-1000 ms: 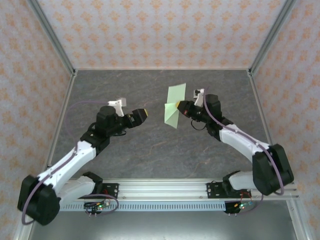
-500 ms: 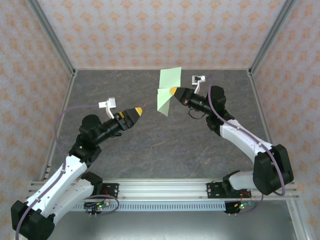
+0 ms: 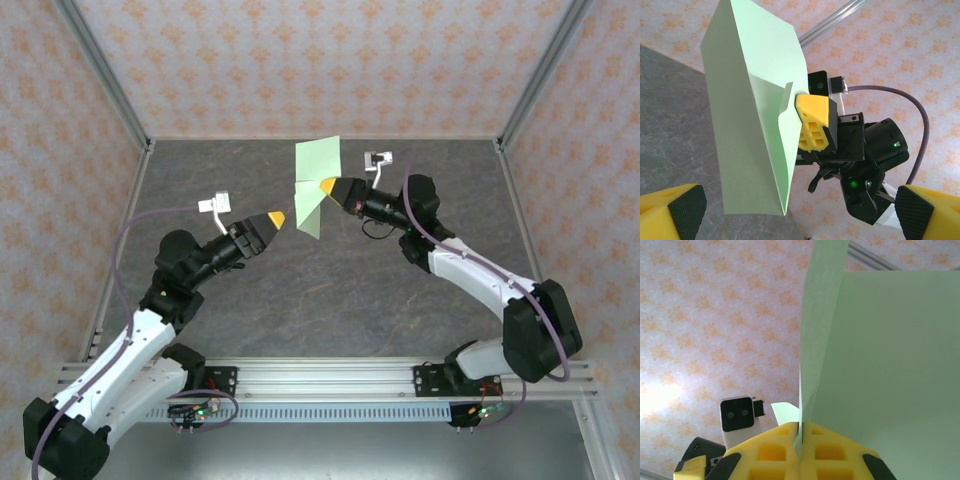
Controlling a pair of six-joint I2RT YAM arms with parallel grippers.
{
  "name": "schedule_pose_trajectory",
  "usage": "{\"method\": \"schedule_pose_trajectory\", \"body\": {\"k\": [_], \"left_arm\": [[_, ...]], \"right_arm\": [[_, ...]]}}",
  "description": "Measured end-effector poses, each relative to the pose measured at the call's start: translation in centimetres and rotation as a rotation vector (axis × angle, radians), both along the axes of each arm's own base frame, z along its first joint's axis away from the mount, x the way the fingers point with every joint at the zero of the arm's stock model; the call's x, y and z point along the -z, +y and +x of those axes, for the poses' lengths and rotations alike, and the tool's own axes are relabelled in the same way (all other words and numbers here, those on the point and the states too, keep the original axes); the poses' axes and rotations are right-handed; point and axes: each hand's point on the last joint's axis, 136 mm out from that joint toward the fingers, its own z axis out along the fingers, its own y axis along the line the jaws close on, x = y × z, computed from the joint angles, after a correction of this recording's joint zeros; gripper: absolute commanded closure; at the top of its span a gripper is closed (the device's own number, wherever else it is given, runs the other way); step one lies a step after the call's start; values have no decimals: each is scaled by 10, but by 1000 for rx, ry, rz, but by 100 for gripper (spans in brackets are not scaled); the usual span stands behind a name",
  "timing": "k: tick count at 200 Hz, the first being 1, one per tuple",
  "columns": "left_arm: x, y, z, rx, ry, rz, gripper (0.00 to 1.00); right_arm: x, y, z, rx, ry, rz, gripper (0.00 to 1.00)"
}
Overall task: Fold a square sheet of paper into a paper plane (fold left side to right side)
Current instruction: Turn over the paper at the center of the table.
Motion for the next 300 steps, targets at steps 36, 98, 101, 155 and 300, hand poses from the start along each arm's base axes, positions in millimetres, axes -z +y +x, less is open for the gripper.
{"method": "schedule_pose_trajectory", "body": {"k": [36,98,101,155,300], "left_arm": [[6,-9,3,25,20,3,1],[15,-21,5,58,43,9,16],[14,-21,5,58,40,8,18],[6,-26,1,70,20,-18,51],[9,-32,-3,84,10,6,99]], "right_arm": [[-1,13,-4,-35,23,26,96],[-10,26,-17,-84,43,70,96],[-10,26,-17,-85,43,71,96],[-22,26,-21,-103,64,126,95],[8,27,-22,-87,132,49,74]]}}
